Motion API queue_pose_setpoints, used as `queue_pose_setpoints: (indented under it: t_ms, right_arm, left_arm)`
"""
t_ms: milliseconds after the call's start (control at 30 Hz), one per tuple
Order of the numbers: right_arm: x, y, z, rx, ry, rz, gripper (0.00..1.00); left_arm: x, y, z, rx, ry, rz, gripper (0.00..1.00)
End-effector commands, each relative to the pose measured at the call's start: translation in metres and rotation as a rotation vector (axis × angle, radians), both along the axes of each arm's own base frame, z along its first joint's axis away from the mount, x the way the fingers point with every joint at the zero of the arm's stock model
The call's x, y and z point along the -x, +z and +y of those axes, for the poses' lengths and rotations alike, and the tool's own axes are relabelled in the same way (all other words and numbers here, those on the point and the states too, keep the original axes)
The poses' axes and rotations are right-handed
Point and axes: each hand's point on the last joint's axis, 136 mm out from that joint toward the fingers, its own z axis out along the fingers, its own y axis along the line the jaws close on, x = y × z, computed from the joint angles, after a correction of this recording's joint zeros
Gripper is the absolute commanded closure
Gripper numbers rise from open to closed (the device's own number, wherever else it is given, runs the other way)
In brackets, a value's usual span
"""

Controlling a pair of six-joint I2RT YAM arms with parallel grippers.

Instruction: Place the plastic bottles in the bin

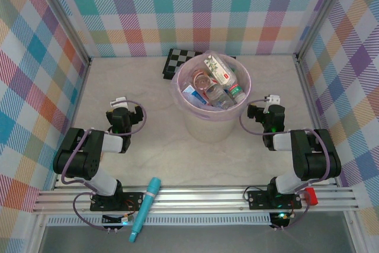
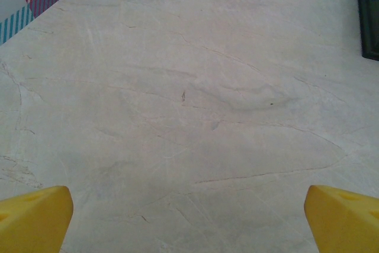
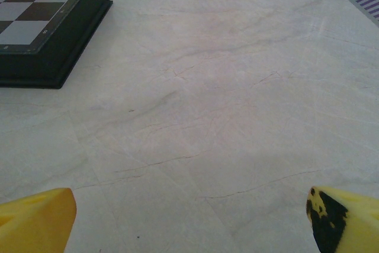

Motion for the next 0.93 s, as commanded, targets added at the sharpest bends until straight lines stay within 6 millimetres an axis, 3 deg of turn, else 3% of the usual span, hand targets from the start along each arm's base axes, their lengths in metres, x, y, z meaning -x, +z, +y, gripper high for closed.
queue_pose_setpoints:
  t_ms: [0,900]
  right_arm:
    - [-0.0051,0.0113,0.0006,0.005,0.006,-0.046,0.01]
    - [-0.0056,0.0099,0.0011,0.004,0.010,-0.039,0.00]
  left_arm:
    - [-0.0017,0.0047,0.0023,-0.006,-0.004,-0.024,0.00]
    - [-0.0016,0.0047,0.0020,-0.007,-0.004,-0.024,0.00]
